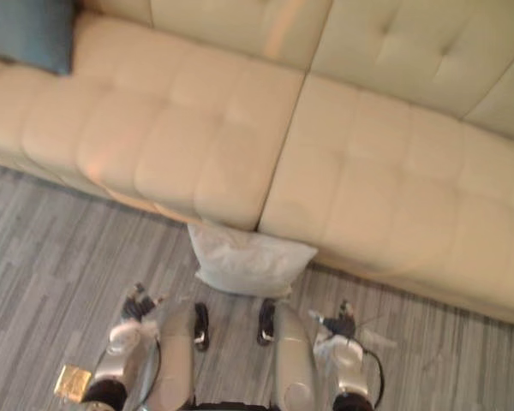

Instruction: Pick up cushions and gather them together orderly.

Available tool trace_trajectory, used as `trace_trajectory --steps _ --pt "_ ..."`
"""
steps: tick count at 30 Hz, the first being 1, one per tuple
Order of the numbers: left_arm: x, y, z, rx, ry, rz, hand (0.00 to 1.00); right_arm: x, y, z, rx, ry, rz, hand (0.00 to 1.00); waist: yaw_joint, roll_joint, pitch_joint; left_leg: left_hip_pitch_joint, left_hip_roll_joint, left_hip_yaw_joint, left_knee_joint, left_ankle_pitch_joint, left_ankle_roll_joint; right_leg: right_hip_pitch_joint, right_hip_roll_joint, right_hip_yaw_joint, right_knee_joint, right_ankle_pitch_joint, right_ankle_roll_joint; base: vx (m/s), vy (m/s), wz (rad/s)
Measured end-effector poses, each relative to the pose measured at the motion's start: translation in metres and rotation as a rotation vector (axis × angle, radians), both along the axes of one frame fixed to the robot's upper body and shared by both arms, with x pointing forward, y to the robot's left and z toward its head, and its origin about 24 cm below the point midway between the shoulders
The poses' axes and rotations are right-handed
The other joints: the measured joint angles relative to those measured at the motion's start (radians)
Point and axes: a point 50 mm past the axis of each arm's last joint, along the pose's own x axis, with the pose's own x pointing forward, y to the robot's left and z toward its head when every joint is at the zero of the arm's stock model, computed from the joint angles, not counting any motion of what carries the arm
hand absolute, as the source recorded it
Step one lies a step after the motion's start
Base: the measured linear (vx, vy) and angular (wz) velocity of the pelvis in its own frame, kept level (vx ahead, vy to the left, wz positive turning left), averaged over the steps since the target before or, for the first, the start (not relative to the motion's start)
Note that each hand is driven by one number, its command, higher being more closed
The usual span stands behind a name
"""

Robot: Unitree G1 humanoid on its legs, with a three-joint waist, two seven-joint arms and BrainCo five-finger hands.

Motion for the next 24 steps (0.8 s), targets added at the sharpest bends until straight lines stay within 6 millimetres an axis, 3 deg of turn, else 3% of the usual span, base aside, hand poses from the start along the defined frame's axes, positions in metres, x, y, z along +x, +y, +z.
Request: trace_trajectory --steps 1,3,6,10,15,21,22,23,24 --pt "0.005 0.002 0.006 0.004 -0.021 0.006 0.0 0.006 -0.001 0.007 -0.004 -0.028 0.001 0.0 -0.002 0.0 0.01 -0.02 0.0 -0.003 0.01 0.0 0.0 -0.018 -0.001 0.0 0.011 0.001 -0.001 -0.09 0.009 0.04" --pt "0.034 0.014 0.047 0.026 -0.166 0.033 0.0 0.038 -0.004 0.043 -0.035 -0.167 0.01 0.0 -0.007 -0.005 0.036 -0.156 0.001 -0.014 0.067 0.006 0.002 -0.152 -0.005 -0.002 0.067 0.004 -0.009 -0.1 -0.003 0.03" --pt "0.06 0.023 0.091 0.072 -0.293 0.04 0.0 0.068 -0.007 0.083 -0.049 -0.296 0.007 0.0 -0.011 -0.006 0.061 -0.281 0.003 -0.02 0.117 0.011 0.002 -0.279 -0.009 0.003 0.121 0.007 -0.013 -0.08 -0.025 0.0" --pt "0.078 0.02 0.126 0.093 -0.396 0.02 0.0 0.09 -0.001 0.117 -0.059 -0.403 0.03 0.0 -0.022 -0.004 0.067 -0.372 0.002 -0.023 0.151 0.013 0.004 -0.372 -0.015 0.005 0.158 0.008 -0.014 -0.05 -0.026 -0.01" --pt "0.101 -0.01 0.165 0.085 -0.509 -0.079 0.0 0.115 0.025 0.157 -0.019 -0.522 0.09 0.0 -0.04 -0.003 0.068 -0.482 0.0 -0.024 0.173 0.028 0.009 -0.483 -0.018 0.009 0.183 0.018 -0.018 -0.08 -0.027 0.0" --pt "0.117 -0.055 0.188 0.018 -0.57 -0.19 0.0 0.131 0.058 0.178 0.098 -0.574 0.116 0.0 -0.048 -0.002 0.069 -0.561 0.0 -0.028 0.196 0.038 0.006 -0.565 -0.018 0.013 0.21 0.023 -0.024 -0.09 -0.027 0.01" --pt "0.119 -0.063 0.192 0.005 -0.578 -0.208 0.0 0.134 0.064 0.181 0.114 -0.583 0.117 1.0 -0.053 -0.002 0.069 -0.57 -0.001 -0.031 0.196 0.041 0.005 -0.573 -0.018 0.011 0.21 0.025 -0.024 -0.07 -0.019 0.02" --pt "0.122 -0.075 0.194 -0.01 -0.578 -0.234 0.0 0.137 0.068 0.185 0.119 -0.59 0.123 1.0 -0.056 -0.002 0.069 -0.576 -0.001 -0.033 0.195 0.043 0.003 -0.578 -0.018 0.01 0.211 0.027 -0.027 -0.07 -0.018 0.01" --pt "0.123 -0.078 0.195 -0.017 -0.581 -0.239 1.0 0.137 0.07 0.186 0.123 -0.59 0.124 1.0 -0.057 -0.002 0.069 -0.577 -0.001 -0.034 0.195 0.044 0.002 -0.579 -0.018 0.009 0.211 0.027 -0.027 -0.07 -0.018 0.0"
